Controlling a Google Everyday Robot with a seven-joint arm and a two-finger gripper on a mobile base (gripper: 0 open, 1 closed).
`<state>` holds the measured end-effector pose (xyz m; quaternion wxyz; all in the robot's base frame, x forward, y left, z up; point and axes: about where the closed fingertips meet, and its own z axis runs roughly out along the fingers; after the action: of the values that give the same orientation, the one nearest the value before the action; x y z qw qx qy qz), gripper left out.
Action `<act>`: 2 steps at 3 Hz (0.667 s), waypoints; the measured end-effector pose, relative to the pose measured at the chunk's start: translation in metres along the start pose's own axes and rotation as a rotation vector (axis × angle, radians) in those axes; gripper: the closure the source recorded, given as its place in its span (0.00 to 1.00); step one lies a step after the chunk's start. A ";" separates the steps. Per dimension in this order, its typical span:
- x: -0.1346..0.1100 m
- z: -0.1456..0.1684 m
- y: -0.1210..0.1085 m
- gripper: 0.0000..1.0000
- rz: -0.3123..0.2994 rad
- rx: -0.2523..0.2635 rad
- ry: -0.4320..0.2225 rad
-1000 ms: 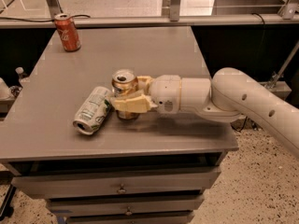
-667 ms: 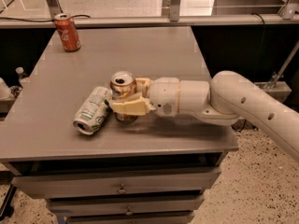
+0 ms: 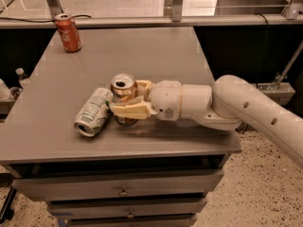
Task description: Move orange can near 7up can
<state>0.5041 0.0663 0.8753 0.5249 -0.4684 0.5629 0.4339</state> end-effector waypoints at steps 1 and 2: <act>0.001 0.000 0.001 0.12 0.000 -0.002 -0.004; 0.002 0.000 0.002 0.00 0.005 -0.001 -0.005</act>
Offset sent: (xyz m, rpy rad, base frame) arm -0.0013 -0.0046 -0.0056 0.0092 0.0140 -0.0106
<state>0.5019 0.0665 0.8729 0.5248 -0.4663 0.5625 0.4367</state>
